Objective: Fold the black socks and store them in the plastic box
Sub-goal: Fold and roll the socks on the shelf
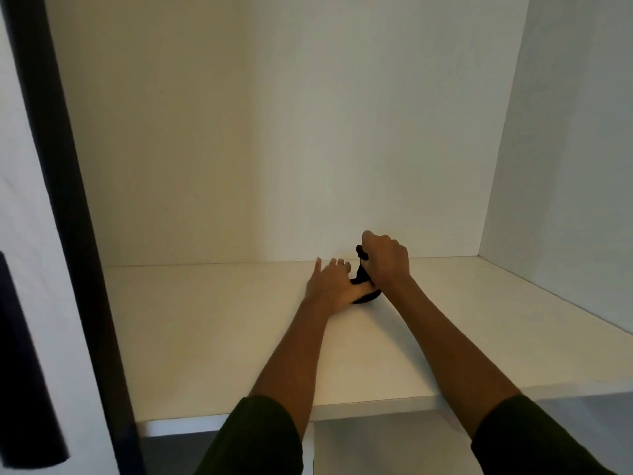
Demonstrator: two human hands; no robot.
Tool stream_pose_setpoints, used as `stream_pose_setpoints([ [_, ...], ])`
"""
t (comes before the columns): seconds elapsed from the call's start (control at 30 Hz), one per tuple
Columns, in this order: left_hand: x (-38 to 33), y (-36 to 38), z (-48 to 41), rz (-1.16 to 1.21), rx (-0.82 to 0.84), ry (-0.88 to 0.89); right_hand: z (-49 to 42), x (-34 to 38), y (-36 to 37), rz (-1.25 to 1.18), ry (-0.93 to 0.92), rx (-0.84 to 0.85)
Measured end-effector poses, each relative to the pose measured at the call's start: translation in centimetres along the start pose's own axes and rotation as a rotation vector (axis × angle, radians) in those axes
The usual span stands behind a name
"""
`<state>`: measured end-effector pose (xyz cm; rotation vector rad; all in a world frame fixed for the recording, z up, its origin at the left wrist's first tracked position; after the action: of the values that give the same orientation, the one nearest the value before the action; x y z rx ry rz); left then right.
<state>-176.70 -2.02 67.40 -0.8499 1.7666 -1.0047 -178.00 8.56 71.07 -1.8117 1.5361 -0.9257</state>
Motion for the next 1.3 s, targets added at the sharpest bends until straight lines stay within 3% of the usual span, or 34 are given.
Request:
stream_pose_setpoints([
  [0.17, 3.4, -1.9, 0.1, 0.165, -0.213, -0.281, 0.2, -0.4, 0.0, 0.054, -0.014, -0.011],
  [0.33, 5.0, -1.8, 0.4, 0.262, -0.239, -0.474, 0.4, 0.2, 0.3, 0.114, -0.03, 0.008],
  [0.9, 4.8, -2.4, 0.7, 0.247, -0.213, -0.421, 0.7, 6.5, 2.0, 0.052, -0.181, 0.087],
  [1.13, 5.0, -2.3, 0.6, 0.241, -0.201, -0.414, 0.9, 6.4, 2.3, -0.067, -0.037, 0.123],
  [1.3, 5.3, -2.1, 0.5, 0.233, -0.179, -0.415, 0.3, 5.8, 3.3, -0.393, 0.139, 0.197],
])
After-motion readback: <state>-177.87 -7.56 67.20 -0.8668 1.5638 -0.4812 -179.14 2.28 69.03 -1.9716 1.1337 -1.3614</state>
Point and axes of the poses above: each hand's wrist, its own z-axis away from the middle knuckle, its own y-axis out of the palm, x = y × z, the point moved 3 cm from there along -z, towards the middle knuckle, and after that the axes turned 4 degrees about -z, right-handed, at the moved point
